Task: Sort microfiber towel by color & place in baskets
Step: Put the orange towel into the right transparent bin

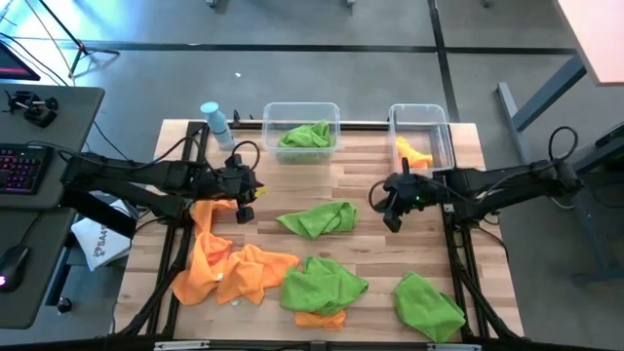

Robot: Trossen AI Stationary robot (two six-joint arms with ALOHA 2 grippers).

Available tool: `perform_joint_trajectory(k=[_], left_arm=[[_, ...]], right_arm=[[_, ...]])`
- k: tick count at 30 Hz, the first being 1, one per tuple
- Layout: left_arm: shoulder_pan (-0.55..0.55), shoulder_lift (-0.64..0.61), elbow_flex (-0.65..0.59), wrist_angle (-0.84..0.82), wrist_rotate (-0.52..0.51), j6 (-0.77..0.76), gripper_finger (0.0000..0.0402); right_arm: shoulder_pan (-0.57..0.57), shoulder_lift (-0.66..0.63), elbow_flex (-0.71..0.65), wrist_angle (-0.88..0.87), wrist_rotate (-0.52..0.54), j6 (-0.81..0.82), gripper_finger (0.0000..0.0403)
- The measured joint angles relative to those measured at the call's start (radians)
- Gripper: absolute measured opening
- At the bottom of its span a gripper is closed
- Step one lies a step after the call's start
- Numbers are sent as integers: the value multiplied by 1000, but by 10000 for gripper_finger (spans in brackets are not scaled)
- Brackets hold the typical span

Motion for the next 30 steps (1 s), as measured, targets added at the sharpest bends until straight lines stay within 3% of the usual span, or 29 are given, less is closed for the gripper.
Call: perform_joint_trajectory(k=[4,11,16,21,30], left_arm=[[18,32,0,-52,-14,-51,77],[179,78,0,-305,127,-159,78],[300,147,0,-383,157,-92,78],[373,249,0,-423,258,-23,78],[408,431,0,-525,231,47,78]], right_arm=[[41,0,-50,-1,34,85,0],[85,0,-85,27,45,179,0],[90,0,-85,49,81,179,0],[89,0,-85,95,100,179,0],[90,0,-85,106,99,187,0]])
